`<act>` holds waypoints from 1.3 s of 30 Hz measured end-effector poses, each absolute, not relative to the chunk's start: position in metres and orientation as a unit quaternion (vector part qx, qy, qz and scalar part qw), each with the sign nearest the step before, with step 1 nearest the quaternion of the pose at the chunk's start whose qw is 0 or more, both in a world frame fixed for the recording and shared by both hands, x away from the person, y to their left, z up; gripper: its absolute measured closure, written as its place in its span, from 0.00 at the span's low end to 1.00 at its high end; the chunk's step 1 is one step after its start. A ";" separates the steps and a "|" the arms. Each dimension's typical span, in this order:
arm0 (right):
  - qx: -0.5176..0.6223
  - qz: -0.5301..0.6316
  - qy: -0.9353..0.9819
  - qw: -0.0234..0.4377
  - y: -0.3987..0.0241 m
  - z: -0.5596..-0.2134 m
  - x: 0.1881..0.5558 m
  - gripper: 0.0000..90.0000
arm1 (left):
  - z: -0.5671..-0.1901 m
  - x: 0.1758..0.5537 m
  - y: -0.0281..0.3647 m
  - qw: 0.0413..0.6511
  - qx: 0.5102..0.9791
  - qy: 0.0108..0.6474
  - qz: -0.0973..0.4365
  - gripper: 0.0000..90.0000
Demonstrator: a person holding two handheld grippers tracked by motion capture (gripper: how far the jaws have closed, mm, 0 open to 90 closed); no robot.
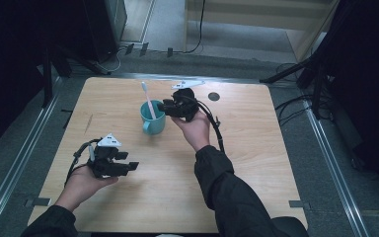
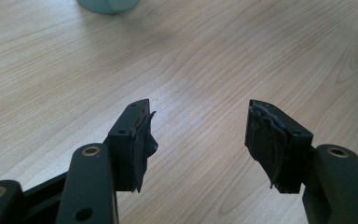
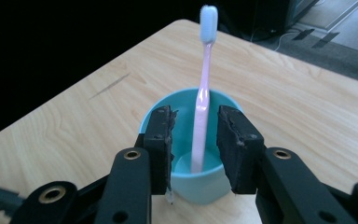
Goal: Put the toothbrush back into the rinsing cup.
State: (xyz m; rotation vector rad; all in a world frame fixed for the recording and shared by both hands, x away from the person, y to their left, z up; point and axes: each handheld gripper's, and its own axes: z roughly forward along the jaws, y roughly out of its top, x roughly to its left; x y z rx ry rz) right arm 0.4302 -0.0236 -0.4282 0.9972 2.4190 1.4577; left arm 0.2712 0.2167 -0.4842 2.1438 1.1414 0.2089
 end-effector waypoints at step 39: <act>0.322 0.442 0.834 0.068 -0.112 -0.444 0.381 0.67 | -0.494 0.291 0.212 0.338 0.827 0.443 0.073 0.43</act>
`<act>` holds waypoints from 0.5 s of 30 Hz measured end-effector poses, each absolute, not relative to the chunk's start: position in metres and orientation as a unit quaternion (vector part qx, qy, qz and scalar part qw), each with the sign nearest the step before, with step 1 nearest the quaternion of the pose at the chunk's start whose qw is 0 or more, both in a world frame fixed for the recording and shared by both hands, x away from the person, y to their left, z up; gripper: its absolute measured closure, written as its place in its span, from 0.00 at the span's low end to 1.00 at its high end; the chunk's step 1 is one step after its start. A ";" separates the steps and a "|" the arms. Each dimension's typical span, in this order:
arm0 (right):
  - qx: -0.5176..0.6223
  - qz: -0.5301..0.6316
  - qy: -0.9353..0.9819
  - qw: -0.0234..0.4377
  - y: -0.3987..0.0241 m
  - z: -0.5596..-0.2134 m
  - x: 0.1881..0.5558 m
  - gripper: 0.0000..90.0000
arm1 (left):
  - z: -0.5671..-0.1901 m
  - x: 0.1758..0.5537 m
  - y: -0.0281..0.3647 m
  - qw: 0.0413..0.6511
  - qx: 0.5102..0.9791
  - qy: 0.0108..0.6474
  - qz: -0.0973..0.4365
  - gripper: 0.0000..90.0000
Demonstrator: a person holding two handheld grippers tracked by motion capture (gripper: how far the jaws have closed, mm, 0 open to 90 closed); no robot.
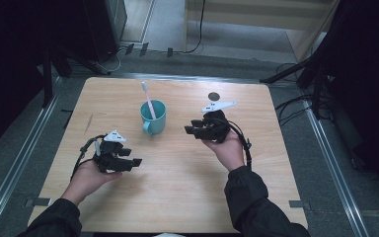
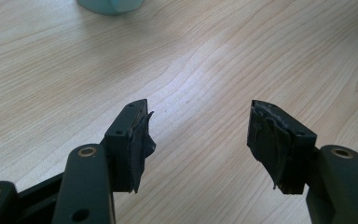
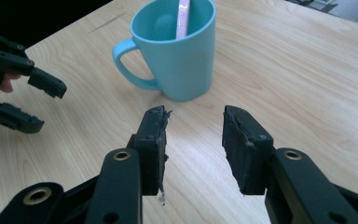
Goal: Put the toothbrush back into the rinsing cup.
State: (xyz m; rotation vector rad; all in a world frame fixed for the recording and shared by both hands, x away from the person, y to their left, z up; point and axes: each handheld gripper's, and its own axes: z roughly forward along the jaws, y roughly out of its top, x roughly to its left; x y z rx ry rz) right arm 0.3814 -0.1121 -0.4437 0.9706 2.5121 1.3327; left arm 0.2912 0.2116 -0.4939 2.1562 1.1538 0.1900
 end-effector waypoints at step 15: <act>0.329 0.434 0.835 0.076 -0.145 -0.452 0.363 0.66 | -0.496 0.300 0.203 0.338 0.834 0.431 0.069 0.43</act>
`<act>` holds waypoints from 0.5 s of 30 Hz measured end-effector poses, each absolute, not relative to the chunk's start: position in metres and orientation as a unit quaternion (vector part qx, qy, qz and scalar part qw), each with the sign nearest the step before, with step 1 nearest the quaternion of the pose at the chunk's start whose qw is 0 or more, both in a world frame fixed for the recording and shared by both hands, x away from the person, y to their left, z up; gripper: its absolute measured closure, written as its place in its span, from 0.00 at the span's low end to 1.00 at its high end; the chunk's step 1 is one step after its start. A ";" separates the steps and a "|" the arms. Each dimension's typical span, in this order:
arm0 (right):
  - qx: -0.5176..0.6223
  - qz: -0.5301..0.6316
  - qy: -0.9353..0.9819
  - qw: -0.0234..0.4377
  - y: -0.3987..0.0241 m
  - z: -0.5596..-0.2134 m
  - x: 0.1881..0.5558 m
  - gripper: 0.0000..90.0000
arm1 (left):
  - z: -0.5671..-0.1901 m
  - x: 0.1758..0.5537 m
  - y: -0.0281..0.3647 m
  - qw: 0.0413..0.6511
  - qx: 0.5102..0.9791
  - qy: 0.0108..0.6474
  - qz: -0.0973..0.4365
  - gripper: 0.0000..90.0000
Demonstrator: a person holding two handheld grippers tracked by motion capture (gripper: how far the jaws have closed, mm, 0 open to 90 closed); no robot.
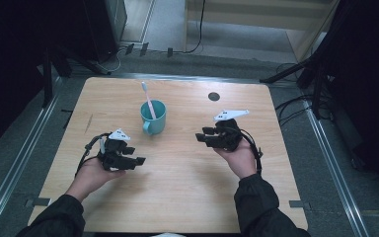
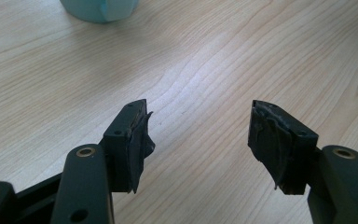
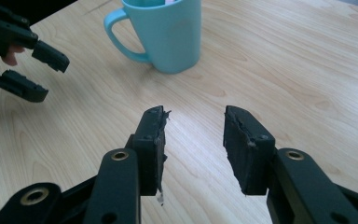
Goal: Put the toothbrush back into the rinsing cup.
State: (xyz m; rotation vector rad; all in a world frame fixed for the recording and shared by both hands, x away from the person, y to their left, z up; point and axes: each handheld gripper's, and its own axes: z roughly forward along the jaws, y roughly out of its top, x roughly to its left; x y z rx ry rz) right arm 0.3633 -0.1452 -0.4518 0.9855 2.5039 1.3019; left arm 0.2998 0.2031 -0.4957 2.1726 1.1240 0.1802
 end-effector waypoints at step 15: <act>0.328 0.415 0.844 0.085 -0.173 -0.460 0.346 0.62 | -0.497 0.304 0.200 0.336 0.834 0.434 0.061 0.41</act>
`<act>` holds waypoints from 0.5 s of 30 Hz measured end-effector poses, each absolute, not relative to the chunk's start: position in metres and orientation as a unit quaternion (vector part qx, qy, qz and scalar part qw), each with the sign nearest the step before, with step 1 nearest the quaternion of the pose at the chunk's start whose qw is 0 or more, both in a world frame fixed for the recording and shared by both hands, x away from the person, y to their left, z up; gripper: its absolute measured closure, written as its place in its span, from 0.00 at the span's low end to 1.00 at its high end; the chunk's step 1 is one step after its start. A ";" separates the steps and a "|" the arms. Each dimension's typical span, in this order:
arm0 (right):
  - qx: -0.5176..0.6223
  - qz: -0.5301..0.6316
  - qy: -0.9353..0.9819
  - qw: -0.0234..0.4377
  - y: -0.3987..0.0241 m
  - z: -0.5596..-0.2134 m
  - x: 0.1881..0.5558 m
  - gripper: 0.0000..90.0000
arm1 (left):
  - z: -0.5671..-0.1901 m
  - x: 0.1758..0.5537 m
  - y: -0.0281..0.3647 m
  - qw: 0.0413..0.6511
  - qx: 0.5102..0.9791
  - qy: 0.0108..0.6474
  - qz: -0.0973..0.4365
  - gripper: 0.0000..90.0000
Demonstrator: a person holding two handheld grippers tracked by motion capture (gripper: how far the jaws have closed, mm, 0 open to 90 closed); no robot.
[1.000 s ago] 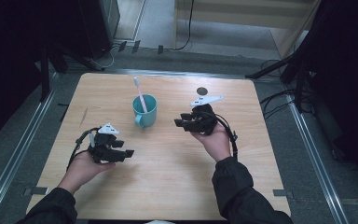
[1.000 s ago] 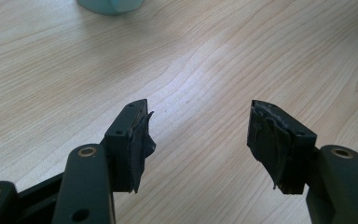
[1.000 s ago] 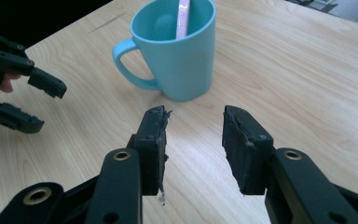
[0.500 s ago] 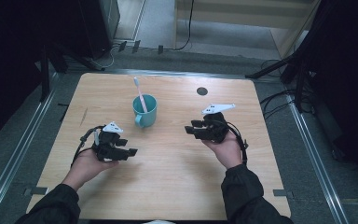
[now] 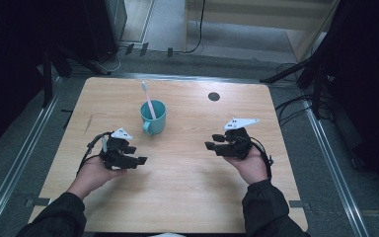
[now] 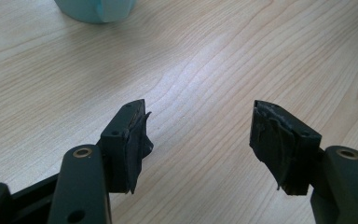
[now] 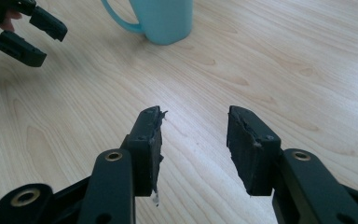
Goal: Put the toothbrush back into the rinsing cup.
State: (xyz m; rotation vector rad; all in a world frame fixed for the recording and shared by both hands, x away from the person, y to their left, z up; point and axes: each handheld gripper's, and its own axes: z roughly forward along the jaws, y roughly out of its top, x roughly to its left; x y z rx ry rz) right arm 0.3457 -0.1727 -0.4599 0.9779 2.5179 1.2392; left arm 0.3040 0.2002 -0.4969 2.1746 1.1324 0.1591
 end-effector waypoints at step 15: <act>0.343 0.412 0.842 0.066 -0.189 -0.469 0.346 0.56 | -0.498 0.303 0.200 0.332 0.835 0.434 0.061 0.38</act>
